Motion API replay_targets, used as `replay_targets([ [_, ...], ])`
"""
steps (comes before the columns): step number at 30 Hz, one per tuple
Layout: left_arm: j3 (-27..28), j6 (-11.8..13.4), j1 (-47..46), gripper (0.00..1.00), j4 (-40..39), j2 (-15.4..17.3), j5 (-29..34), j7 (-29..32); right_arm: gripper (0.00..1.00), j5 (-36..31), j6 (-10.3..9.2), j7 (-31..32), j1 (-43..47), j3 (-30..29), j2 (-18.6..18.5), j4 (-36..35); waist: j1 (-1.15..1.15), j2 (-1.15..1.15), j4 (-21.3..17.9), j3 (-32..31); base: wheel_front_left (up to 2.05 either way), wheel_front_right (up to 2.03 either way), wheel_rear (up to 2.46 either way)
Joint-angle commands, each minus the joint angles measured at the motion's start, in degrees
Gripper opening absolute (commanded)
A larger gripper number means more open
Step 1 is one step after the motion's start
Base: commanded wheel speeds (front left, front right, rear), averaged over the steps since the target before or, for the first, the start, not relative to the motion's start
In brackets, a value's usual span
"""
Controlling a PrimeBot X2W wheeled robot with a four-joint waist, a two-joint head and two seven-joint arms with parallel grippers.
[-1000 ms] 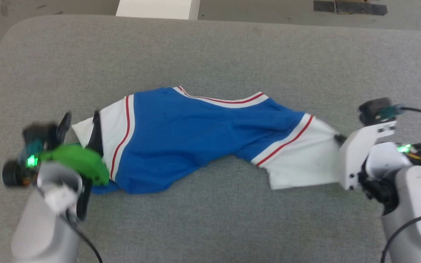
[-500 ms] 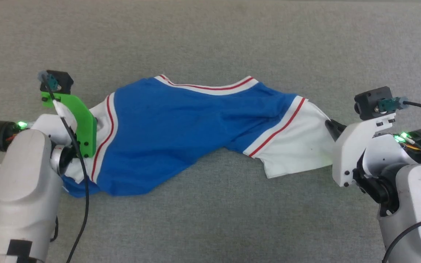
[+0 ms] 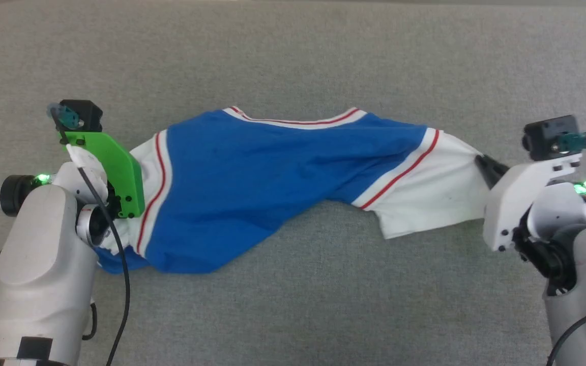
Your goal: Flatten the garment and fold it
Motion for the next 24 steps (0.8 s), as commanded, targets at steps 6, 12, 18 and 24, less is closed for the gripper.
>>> replay_targets([
  [6,2.6,0.08,-2.4,0.0,-3.77,-1.12,-2.75,-6.31,0.0,2.99,-0.1,-1.52,-4.02,-4.53,0.58,-0.86,0.0,0.0,0.77,-4.0,0.0,0.0,0.0],
  [12,4.18,0.53,-10.77,0.0,-7.87,-0.08,-2.63,-10.42,0.0,6.92,-0.1,1.56,-14.84,-5.06,-0.18,-1.2,0.0,0.0,-0.46,-1.85,0.0,0.0,0.0],
  [18,4.18,2.32,-24.69,0.0,-9.27,2.82,0.99,-12.75,0.0,6.86,-0.1,2.99,-34.57,-6.25,2.25,4.04,0.0,0.0,-2.58,3.01,0.0,0.0,0.0],
  [24,4.52,6.74,-36.78,0.0,-6.94,3.43,4.73,-17.61,0.0,-1.4,-0.1,-3.39,-52.31,-7.83,3.93,13.89,0.0,0.0,-4.07,5.84,0.0,0.0,0.0],
])
